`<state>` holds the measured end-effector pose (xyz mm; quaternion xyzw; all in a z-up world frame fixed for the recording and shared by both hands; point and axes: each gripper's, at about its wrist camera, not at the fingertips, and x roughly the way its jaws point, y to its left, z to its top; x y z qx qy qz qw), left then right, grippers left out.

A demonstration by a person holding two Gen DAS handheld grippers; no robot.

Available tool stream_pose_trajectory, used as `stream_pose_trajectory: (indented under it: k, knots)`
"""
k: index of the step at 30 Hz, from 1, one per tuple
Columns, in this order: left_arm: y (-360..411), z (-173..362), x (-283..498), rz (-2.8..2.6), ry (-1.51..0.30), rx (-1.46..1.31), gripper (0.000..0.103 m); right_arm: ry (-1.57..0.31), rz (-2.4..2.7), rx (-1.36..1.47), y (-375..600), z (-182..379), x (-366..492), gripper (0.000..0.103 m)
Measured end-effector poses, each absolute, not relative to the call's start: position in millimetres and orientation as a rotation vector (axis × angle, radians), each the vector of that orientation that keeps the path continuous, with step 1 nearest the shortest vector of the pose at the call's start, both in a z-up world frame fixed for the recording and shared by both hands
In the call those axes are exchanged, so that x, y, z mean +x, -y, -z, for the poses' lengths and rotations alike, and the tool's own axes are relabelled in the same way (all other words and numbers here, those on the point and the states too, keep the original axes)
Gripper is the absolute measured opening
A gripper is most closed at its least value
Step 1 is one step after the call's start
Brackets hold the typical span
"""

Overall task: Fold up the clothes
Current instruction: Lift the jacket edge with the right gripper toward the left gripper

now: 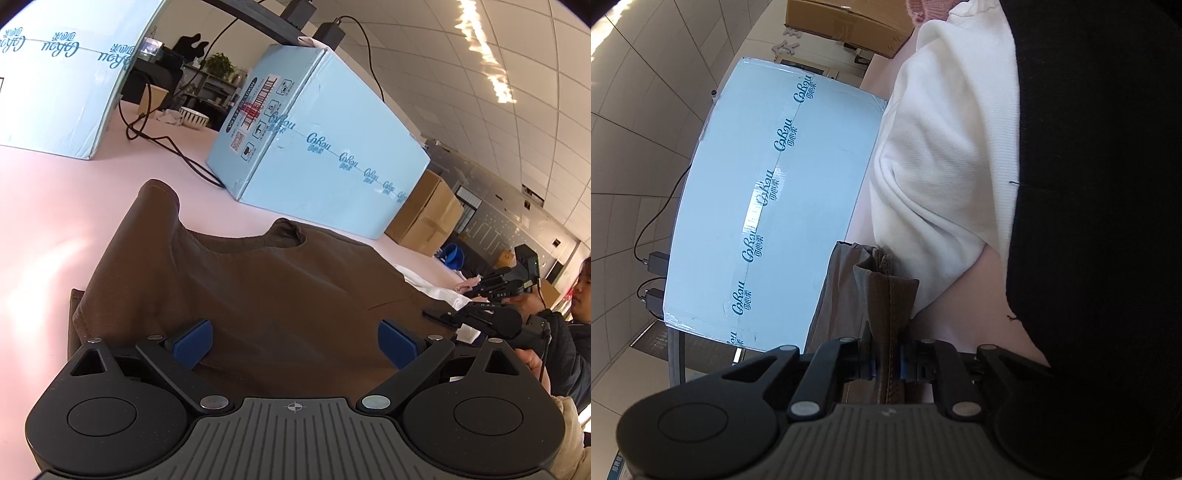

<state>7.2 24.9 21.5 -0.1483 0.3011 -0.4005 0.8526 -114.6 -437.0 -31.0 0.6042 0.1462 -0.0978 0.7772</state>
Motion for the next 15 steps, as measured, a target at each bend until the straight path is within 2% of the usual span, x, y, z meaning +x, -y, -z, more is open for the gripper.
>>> stream_pose_trajectory:
  k: [9,15]
  knots:
    - [-19,-16,10,0.829,-0.672,-0.281,0.098,-0.263,0.193,1.231,425,15,-112,0.012]
    - [-18,-16,10,0.828,-0.673,-0.275,0.099,-0.155,0.086,0.992,384,-28,-104,0.012]
